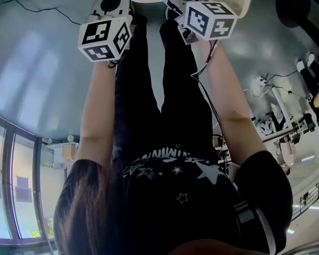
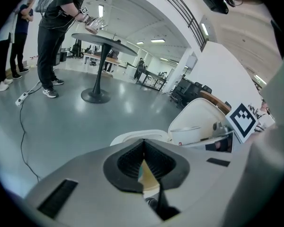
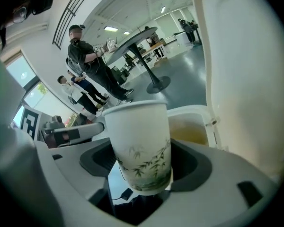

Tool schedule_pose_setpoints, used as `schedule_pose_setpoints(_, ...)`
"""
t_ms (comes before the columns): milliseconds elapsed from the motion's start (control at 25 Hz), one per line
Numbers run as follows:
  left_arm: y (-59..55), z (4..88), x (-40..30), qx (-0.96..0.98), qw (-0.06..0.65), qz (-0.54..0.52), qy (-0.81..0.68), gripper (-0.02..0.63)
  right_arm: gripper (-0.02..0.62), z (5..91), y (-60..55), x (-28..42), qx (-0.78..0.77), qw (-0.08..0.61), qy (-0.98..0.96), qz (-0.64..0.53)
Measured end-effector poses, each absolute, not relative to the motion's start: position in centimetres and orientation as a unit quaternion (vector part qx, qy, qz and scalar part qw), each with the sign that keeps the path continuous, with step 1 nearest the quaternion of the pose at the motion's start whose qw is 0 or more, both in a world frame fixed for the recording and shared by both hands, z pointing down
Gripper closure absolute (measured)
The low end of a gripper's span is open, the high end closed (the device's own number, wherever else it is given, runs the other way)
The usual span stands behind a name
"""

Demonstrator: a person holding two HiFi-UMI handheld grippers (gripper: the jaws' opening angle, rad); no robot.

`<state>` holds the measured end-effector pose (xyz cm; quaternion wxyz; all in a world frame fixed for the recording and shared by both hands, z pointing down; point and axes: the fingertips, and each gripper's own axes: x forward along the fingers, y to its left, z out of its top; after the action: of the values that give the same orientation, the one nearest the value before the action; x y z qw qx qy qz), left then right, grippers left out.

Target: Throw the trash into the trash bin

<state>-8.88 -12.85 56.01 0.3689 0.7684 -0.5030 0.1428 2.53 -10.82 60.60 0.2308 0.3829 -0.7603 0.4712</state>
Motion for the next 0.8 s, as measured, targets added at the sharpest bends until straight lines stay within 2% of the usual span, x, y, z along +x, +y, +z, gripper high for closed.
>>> schedule_pose_setpoints(160,-12.9,56.0,-8.4,0.771,0.369,0.145,-0.498,0.595,0.264,61.5,-10.3,2.7,0.380,0.252,-0.757,0.468)
schedule_pose_setpoints(480,-12.6,55.5,-7.9,0.778,0.367,0.145,-0.489,0.595,0.262,61.8,-10.5,2.9,0.398,0.234,-0.743,0.485)
schedule_pose_setpoints(640,-12.7,55.3,-7.7,0.782,0.363,0.145,-0.486,0.595,0.200,61.6,-11.1,3.0,0.409,0.231,-0.747,0.470)
schedule_pose_setpoints(800,-12.8,55.1,-7.5,0.785,0.360,0.144,-0.484,0.595,0.195,61.3,-11.2,3.0,0.409,0.225,-0.750,0.469)
